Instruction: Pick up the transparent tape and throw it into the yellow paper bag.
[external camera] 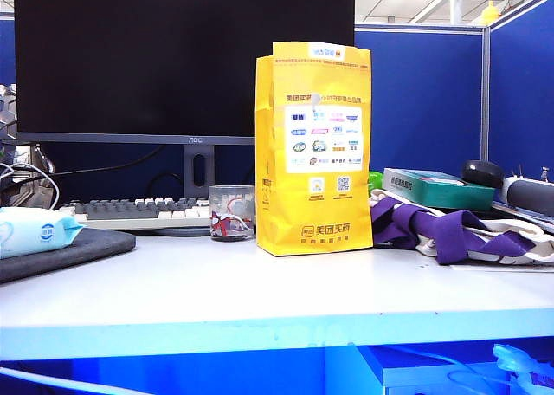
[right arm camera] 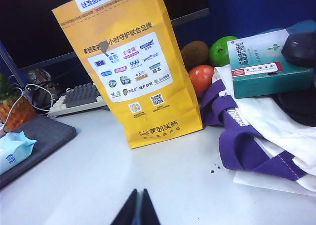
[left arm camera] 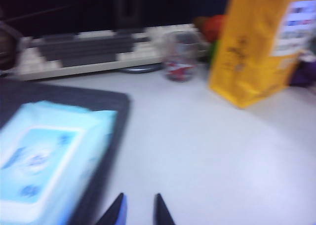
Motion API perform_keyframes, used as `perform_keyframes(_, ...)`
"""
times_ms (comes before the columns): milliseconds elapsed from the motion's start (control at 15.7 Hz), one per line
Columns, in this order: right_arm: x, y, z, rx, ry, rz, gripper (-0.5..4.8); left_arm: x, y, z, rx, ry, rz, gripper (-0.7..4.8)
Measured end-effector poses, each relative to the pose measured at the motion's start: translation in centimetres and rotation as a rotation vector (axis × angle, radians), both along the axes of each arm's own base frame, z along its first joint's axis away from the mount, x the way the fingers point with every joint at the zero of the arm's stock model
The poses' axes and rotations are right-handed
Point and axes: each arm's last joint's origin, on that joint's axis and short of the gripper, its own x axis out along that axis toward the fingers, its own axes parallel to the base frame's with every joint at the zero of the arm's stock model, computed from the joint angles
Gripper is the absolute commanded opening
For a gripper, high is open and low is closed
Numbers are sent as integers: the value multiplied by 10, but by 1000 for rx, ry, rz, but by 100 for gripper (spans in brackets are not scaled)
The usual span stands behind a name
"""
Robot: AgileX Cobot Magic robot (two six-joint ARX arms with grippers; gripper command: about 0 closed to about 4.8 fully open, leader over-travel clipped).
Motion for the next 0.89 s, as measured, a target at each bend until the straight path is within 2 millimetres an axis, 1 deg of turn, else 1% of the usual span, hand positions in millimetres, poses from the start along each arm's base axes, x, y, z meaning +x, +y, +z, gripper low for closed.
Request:
perform_keyframes(127,0,0,-1,6,9,0,0,-1,-3,0,-14,0,-96,97)
perform_keyframes(254,0,0,-1,19,14,1,0,-1,-3,0,-15,-1,-117,97)
perform_keyframes(509,0,0,-1,22,15,1,0,0,1,-1,-21,15,55,97)
perform_keyframes(890,0,0,-1,22,15,1,0,0,2,-1,-29,17,68,97)
